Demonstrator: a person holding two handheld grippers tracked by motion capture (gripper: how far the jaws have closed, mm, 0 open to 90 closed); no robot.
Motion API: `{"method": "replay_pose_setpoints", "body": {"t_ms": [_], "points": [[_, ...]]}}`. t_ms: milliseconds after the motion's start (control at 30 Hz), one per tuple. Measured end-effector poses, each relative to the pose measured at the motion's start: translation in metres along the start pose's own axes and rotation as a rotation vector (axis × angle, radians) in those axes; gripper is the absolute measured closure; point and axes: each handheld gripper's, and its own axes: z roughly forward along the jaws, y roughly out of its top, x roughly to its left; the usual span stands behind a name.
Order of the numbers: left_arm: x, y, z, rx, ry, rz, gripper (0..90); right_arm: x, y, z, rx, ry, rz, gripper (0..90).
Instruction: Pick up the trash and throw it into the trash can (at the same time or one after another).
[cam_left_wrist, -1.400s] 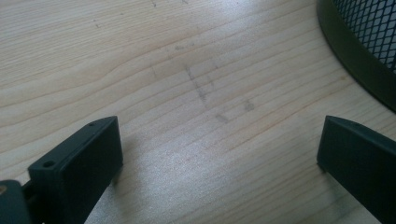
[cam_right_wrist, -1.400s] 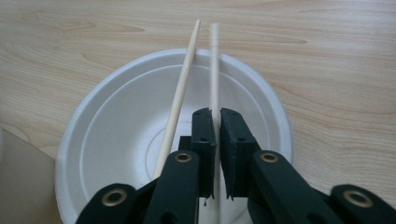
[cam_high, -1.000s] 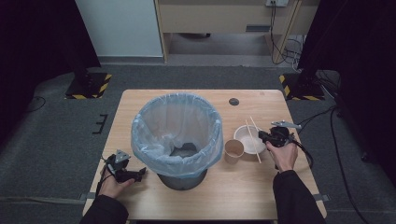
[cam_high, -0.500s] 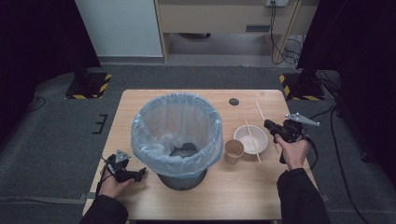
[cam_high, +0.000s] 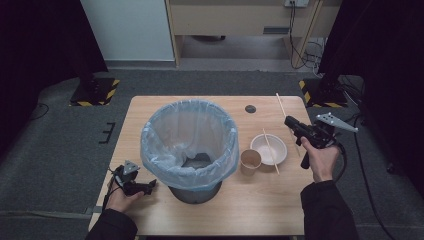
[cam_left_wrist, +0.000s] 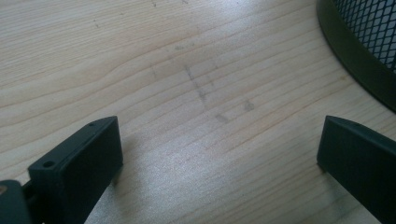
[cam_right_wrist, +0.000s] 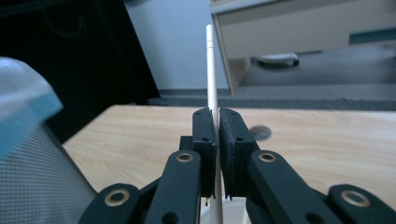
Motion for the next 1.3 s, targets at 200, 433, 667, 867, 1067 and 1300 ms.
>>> {"method": "replay_pose_setpoints", "body": {"t_ms": [200,433,667,867,1067,1300], "points": [[0.000,0.000,0.000,0.000,0.000,0.000,0.0,0.015,0.016,-0.009,-0.058,0.057,-0.006,86.0],[0.000,0.000,0.000,0.000,0.000,0.000,0.0,0.032,0.030,-0.018,-0.111,0.123,-0.018,86.0],[0.000,0.000,0.000,0.000,0.000,0.000,0.0,0.052,0.042,-0.023,-0.145,0.181,-0.045,85.9],[0.000,0.000,0.000,0.000,0.000,0.000,0.0,0.072,0.053,-0.029,-0.187,0.235,-0.070,86.0],[0.000,0.000,0.000,0.000,0.000,0.000,0.0,0.091,0.063,-0.027,-0.201,0.279,-0.090,86.0],[0.000,0.000,0.000,0.000,0.000,0.000,0.0,0.113,0.073,-0.023,-0.217,0.329,-0.108,86.0]]}}
